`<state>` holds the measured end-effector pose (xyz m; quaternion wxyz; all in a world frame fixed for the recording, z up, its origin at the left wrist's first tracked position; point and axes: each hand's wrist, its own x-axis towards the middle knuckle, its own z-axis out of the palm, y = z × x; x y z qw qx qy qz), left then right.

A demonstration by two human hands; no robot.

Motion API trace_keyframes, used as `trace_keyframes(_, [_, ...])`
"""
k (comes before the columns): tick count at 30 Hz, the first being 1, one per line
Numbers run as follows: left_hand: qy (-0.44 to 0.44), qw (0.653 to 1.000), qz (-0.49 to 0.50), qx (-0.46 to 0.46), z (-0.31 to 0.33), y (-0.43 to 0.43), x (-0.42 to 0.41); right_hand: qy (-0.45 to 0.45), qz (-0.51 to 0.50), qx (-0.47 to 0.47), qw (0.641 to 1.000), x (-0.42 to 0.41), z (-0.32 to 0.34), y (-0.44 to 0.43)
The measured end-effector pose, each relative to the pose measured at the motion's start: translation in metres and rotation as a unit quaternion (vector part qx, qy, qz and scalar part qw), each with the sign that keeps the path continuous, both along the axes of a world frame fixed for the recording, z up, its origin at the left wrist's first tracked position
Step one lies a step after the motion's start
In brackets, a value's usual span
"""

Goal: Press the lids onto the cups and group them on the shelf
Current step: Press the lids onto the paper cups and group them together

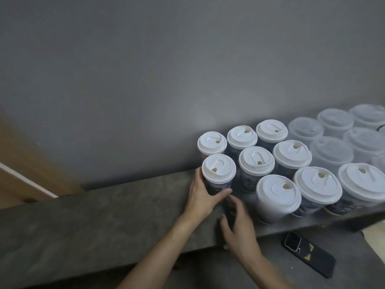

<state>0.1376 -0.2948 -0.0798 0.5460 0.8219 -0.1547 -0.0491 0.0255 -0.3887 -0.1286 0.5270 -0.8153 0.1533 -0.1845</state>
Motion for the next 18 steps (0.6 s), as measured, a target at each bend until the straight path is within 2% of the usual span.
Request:
trace_keyframes(8, [-0.013, 1.000, 0.003, -0.006, -0.006, -0.008, 0.002, -0.019, -0.005, -0.013, 1.000, -0.011, 0.004, 0.000])
trace_keyframes(18, [0.067, 0.995, 0.061, -0.030, -0.030, 0.052, -0.011, -0.031, 0.071, 0.001, 0.997, 0.000, 0.007, 0.031])
